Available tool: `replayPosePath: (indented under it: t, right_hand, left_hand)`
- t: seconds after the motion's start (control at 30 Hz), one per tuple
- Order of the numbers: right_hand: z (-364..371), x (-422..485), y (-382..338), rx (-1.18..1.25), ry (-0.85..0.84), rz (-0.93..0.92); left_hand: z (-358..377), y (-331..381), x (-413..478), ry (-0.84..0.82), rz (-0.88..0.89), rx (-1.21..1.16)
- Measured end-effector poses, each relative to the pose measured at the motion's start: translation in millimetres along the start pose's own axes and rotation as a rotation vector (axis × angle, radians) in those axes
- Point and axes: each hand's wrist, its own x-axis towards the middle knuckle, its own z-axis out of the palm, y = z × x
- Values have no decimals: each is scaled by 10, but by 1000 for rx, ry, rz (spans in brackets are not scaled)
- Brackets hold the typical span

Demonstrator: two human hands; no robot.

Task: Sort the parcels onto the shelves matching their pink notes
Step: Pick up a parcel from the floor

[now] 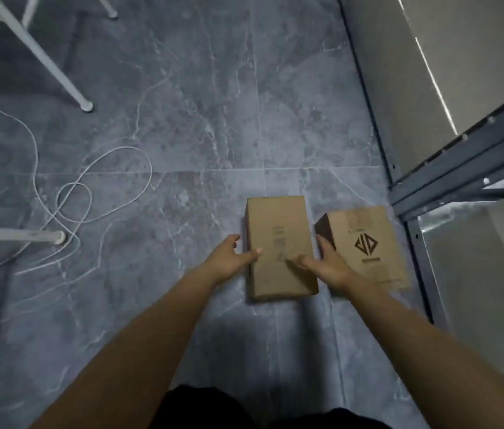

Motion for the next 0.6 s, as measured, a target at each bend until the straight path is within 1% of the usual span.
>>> replayPosePath:
  t: [0.1,0.2,0.3,0.37,0.5,0.6]
  right_hand:
    - [150,144,180,34,-20,105]
    - [306,188,308,95,19,149]
    - [313,128,258,133,16,161]
    - [243,39,157,178,6,168]
    - [50,-352,-320,204,9,125]
    - [-120,-781,-832,214,6,108]
  left_hand:
    - [132,-168,148,-88,-40,90]
    - [265,-276,165,-199,-41,-73]
    - [308,-243,128,-157,-39,-199]
    - [273,-133,20,-158,-28,-228]
    - [-15,308,-466,-134,6,-221]
    - [-345,760,-991,-123,35,-207]
